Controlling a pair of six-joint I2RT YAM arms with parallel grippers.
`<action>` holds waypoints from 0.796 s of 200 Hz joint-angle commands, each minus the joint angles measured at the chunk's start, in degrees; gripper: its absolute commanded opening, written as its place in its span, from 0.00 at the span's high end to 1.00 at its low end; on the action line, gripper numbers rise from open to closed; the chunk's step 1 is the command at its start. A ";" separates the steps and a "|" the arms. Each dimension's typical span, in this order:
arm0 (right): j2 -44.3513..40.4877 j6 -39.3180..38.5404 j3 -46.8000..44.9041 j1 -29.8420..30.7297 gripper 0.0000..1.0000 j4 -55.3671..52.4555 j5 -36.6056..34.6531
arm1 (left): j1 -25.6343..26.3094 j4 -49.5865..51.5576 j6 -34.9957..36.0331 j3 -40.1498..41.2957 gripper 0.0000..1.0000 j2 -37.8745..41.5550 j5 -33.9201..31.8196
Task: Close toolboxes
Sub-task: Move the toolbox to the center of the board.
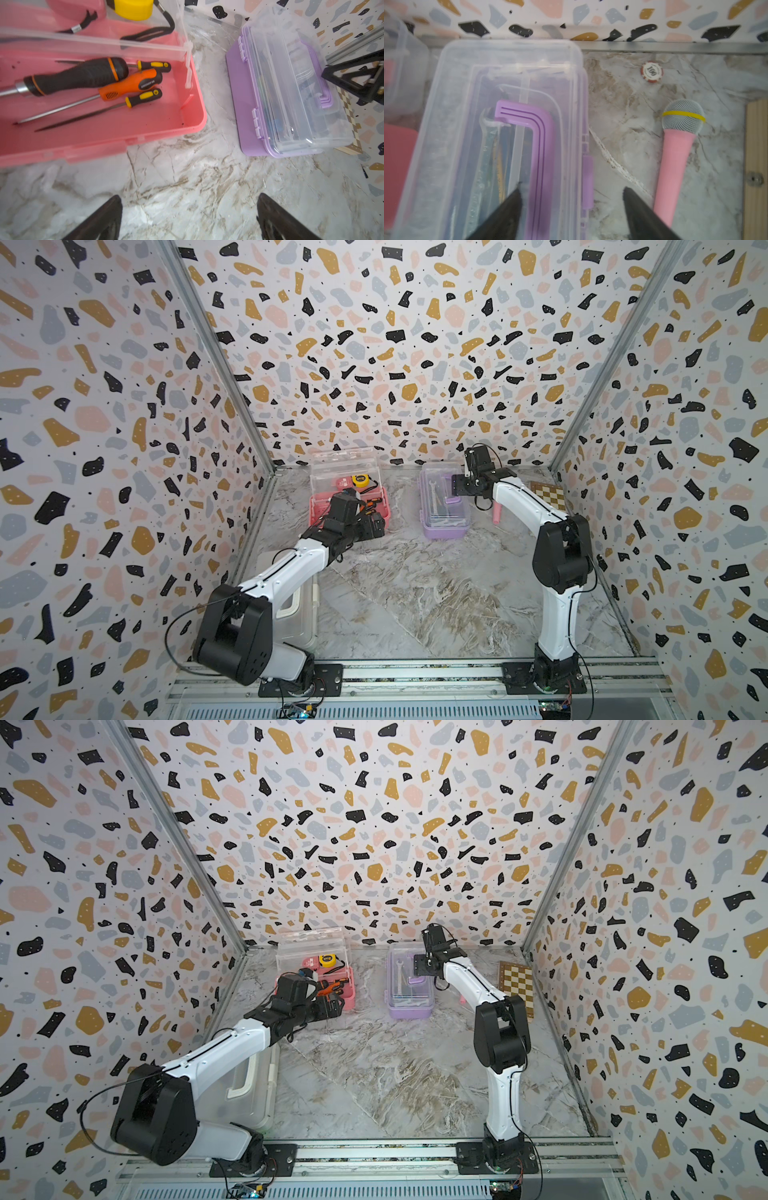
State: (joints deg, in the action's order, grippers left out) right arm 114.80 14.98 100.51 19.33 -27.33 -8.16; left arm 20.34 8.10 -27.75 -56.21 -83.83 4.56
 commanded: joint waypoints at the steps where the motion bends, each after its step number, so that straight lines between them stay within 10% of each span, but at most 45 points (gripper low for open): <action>1: -11.60 -2.47 -3.92 -0.44 0.00 2.29 -1.38 | -1.17 -1.60 4.01 -4.86 0.01 -4.70 -2.66; 159: -45.07 8.67 -42.44 1.46 0.12 12.43 4.24 | -0.07 8.82 9.54 -26.69 0.00 -29.85 13.15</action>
State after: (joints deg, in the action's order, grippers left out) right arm 74.32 20.49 60.34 19.62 -15.81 -3.18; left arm 18.44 15.92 -17.58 -82.41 -113.51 13.47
